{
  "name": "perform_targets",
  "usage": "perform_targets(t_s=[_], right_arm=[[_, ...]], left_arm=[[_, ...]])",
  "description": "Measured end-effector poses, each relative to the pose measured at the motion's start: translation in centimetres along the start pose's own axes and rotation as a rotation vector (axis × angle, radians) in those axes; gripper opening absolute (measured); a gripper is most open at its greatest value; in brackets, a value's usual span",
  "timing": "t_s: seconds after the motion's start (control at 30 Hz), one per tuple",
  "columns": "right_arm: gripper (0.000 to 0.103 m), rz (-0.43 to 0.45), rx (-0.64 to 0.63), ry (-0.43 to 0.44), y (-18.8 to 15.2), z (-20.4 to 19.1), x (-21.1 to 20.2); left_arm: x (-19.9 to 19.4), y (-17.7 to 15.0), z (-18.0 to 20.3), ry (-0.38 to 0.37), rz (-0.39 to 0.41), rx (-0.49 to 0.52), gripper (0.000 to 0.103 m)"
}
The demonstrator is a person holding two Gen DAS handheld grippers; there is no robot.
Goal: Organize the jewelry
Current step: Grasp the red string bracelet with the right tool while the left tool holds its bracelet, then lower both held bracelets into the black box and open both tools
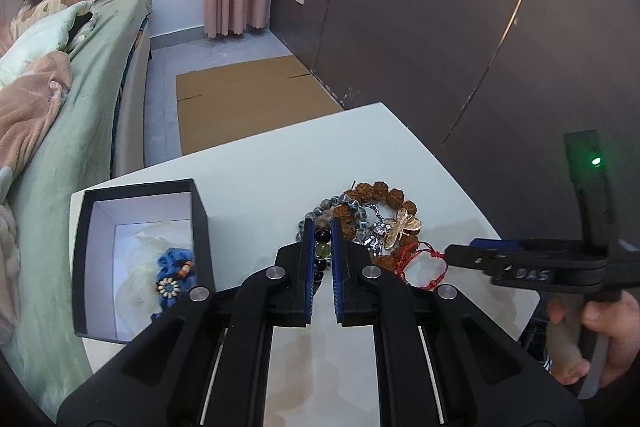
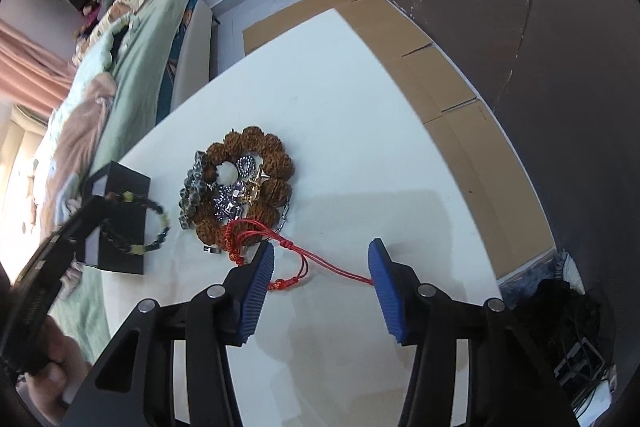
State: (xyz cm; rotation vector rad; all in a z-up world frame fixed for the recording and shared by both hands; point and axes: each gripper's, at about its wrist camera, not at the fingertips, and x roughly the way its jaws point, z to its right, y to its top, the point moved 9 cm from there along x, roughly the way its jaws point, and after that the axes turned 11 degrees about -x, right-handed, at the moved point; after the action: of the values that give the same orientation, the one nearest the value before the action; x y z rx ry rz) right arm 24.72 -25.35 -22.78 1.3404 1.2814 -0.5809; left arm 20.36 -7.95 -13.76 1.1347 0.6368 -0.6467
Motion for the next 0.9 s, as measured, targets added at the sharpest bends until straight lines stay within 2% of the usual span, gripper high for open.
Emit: perform_targets(t_s=[0.1, 0.23, 0.33, 0.4, 0.43, 0.63, 0.77, 0.9], right_arm=[[0.048, -0.022, -0.026, -0.026, -0.2, -0.4, 0.7], [0.038, -0.031, -0.086, -0.115, -0.3, -0.9, 1.2], [0.026, -0.031, -0.130, -0.179, -0.3, -1.1, 1.2], [0.009, -0.034, -0.149, -0.197, -0.4, -1.4, 1.4], [0.002, -0.034, -0.152, -0.189, -0.4, -1.6, 1.4], [0.001, 0.010, -0.161, -0.134, -0.3, -3.0, 0.1], [0.001, 0.078, -0.139, -0.052, 0.1, -4.3, -1.9], [0.001, 0.144, -0.115, 0.093, 0.6, -6.2, -3.8]], left_arm=[[-0.9, 0.4, -0.4, -0.008, 0.013, -0.013, 0.008], [-2.2, 0.7, -1.1, -0.013, 0.030, -0.024, 0.008], [-3.5, 0.7, -1.6, -0.015, 0.048, -0.033, 0.008], [-4.1, 0.8, -1.9, -0.016, 0.056, -0.036, 0.008], [-4.4, 0.8, -2.0, -0.018, 0.060, -0.039, 0.008], [-6.0, 0.3, -3.2, -0.027, 0.074, -0.073, 0.008], [-7.2, 0.6, -3.9, -0.019, 0.099, -0.082, 0.008], [-8.6, 1.1, -5.1, -0.010, 0.132, -0.107, 0.008]])
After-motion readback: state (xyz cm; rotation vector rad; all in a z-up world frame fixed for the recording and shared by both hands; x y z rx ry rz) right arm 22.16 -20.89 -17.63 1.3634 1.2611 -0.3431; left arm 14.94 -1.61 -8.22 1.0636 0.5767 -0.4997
